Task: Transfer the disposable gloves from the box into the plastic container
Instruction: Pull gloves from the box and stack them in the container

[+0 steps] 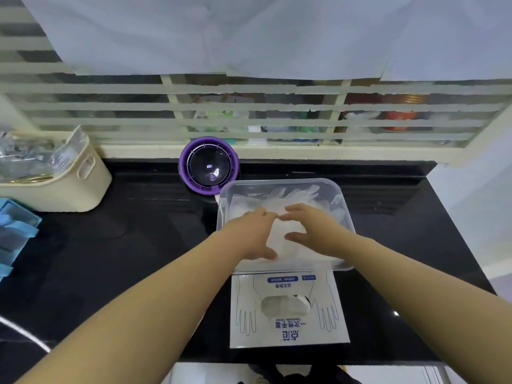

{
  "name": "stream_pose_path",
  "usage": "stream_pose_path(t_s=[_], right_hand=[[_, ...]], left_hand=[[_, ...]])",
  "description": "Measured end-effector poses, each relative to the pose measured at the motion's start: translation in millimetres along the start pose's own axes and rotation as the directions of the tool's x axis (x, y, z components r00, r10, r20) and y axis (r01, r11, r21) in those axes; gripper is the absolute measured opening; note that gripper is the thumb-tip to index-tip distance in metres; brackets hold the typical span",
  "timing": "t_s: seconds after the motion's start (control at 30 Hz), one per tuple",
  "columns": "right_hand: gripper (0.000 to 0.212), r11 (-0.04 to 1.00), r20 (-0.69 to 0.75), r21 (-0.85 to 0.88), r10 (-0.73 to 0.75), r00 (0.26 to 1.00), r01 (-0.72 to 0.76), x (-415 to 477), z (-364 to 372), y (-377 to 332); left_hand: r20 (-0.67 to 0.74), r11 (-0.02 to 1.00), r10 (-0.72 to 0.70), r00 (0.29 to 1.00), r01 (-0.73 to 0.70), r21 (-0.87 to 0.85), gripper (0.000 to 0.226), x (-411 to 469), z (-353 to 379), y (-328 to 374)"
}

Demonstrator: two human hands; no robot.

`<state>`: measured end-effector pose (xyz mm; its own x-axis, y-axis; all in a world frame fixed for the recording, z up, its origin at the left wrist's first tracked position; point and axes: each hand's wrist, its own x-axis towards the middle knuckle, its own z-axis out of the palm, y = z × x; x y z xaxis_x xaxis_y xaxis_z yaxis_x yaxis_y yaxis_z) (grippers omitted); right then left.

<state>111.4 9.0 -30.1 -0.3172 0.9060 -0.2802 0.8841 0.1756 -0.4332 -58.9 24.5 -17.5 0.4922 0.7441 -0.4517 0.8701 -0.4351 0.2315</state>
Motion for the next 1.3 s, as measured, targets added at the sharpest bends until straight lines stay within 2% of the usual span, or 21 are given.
stream_pose_path(t_s=[0.1, 0.23, 0.33, 0.43, 0.57, 0.6, 0.7, 0.77, 0.83, 0.97, 1.03, 1.17, 1.3], right_hand=[[0.055, 0.991, -0.044, 0.066, 0.122, 0.992, -0.119, 1.4, -4.5, 8.5], [0.064, 0.969, 0.031, -0.08, 0.235, 0.971, -0.232, 7.1, -2.6, 10.3], [0.068, 0.944, 0.099, -0.175, 0.299, 0.949, -0.279, 17.4, 2.4, 9.5], [0.082, 0.916, 0.177, -0.275, 0.346, 0.921, -0.291, 31.3, 17.4, 16.0], [0.072, 0.908, 0.141, -0.281, 0.36, 0.922, -0.311, 41.7, 46.3, 31.5], [0.078, 0.904, 0.155, -0.296, 0.365, 0.918, -0.309, 43.0, 49.7, 33.1], [0.113, 0.897, 0.251, -0.335, 0.38, 0.89, -0.289, 47.3, 51.7, 34.2], [0.122, 0.891, 0.283, -0.366, 0.381, 0.88, -0.268, 44.8, 46.2, 29.1], [0.114, 0.891, 0.339, -0.387, 0.378, 0.861, -0.238, 33.8, 31.0, 17.7], [0.056, 0.939, 0.389, -0.263, 0.312, 0.867, -0.22, 5.0, -13.7, 2.3], [0.053, 0.95, 0.358, -0.218, 0.29, 0.887, -0.223, -8.4, -31.8, -2.2], [0.055, 0.964, 0.191, -0.213, 0.202, 0.96, -0.16, -31.4, -60.9, -20.7], [0.036, 0.994, 0.084, -0.092, 0.069, 0.994, -0.062, -50.9, -69.5, -42.0]], left_hand=[[0.084, 0.997, -0.046, 0.995, 0.04, 0.066, 0.087, 11.2, 4.7, -0.1], [0.134, 0.989, -0.105, 0.985, 0.09, 0.113, 0.083, 20.2, 12.3, -1.2], [0.142, 0.984, -0.14, 0.98, 0.122, 0.126, 0.086, 25.1, 17.6, -2.2], [0.149, 0.978, -0.174, 0.973, 0.153, 0.142, 0.092, 29.9, 23.9, -0.5], [0.156, 0.973, -0.197, 0.968, 0.174, 0.15, 0.096, 34.8, 30.7, -1.0], [0.156, 0.972, -0.201, 0.967, 0.177, 0.155, 0.098, 35.5, 32.2, -1.4], [0.138, 0.966, -0.214, 0.967, 0.188, 0.179, 0.098, 37.3, 36.7, -1.5], [0.132, 0.961, -0.222, 0.966, 0.194, 0.197, 0.097, 37.0, 38.3, -0.1], [0.135, 0.957, -0.228, 0.964, 0.197, 0.212, 0.097, 37.1, 38.8, 0.6], [0.14, 0.959, -0.223, 0.965, 0.191, 0.208, 0.092, 36.9, 36.3, 1.5], [0.155, 0.962, -0.214, 0.965, 0.181, 0.203, 0.086, 35.5, 32.6, 2.3], [0.162, 0.978, -0.166, 0.973, 0.142, 0.154, 0.07, 28.8, 18.0, 2.4], [0.122, 0.99, -0.11, 0.986, 0.098, 0.101, 0.049, 13.0, -2.6, 2.9]])
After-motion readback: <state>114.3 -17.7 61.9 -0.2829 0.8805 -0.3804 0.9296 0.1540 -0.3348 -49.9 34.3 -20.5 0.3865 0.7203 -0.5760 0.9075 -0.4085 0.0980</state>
